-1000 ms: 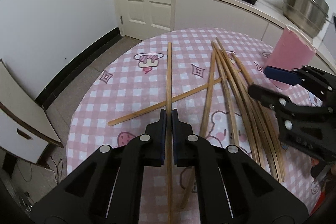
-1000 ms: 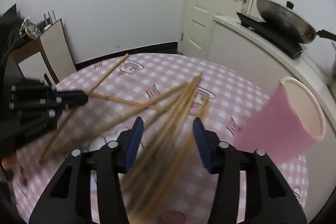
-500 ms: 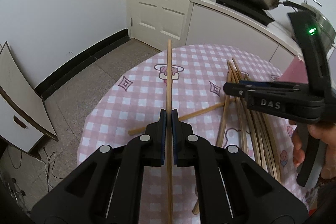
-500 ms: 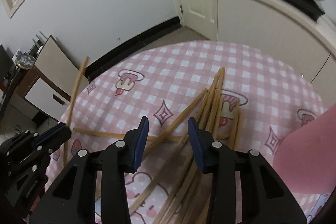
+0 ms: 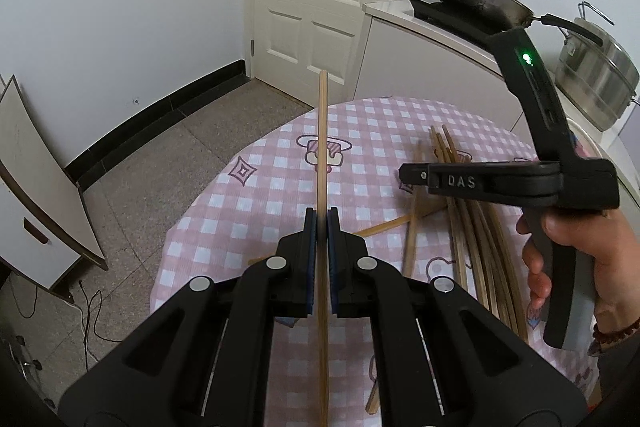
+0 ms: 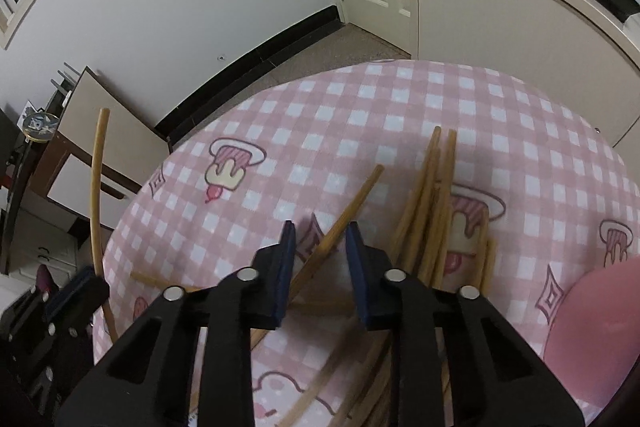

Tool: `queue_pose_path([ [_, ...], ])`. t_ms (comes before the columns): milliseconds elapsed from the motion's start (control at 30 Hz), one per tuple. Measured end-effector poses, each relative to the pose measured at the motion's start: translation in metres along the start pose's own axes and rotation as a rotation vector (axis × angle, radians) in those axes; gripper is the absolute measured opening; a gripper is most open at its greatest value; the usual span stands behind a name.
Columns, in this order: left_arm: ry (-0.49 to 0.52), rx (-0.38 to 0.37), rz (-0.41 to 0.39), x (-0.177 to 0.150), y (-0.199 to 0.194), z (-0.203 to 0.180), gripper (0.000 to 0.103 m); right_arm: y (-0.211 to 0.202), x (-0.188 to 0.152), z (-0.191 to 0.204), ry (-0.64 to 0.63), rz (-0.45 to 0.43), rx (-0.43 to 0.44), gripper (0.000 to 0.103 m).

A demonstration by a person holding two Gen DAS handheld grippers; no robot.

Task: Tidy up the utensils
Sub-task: 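Grasp another chopstick with the right tool while the left tool lifts its chopstick, then carry both chopsticks over the pink cup and release the right tool's chopstick inside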

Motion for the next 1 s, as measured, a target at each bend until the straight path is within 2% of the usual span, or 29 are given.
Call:
queue_pose_path([
  [100, -0.006, -0.002, -0.002, 0.001, -0.002, 0.000, 0.006, 0.002, 0.003, 0.003, -0.018, -0.011, -0.015, 0.009],
  [167, -0.010, -0.001, -0.004, 0.003, -0.004, 0.000, 0.006, 0.002, 0.003, 0.006, -0.013, -0.012, 0.010, 0.005],
  [400, -0.020, -0.020, -0.041, 0.009, -0.025, -0.006, 0.006, -0.033, -0.002, 0.025, -0.023, -0.088, 0.122, 0.005],
  [667, 0.003, -0.044, -0.124, 0.017, -0.065, -0.031, 0.006, -0.113, -0.012, 0.039, -0.079, -0.247, 0.213, 0.005],
  [1000, 0.051, -0.109, -0.221, 0.031, -0.111, -0.081, 0.006, -0.210, -0.028, 0.031, -0.157, -0.428, 0.245, 0.005],
])
Point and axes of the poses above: each gripper's, at about its wrist camera, not at the fingertips, and y roughly the way its jaws point, z to its left, x to its top, the point moved 9 cm from there along y, roughly the way its jaws point, and after that the axes turned 8 degrees about y, right-handed, at the moved point
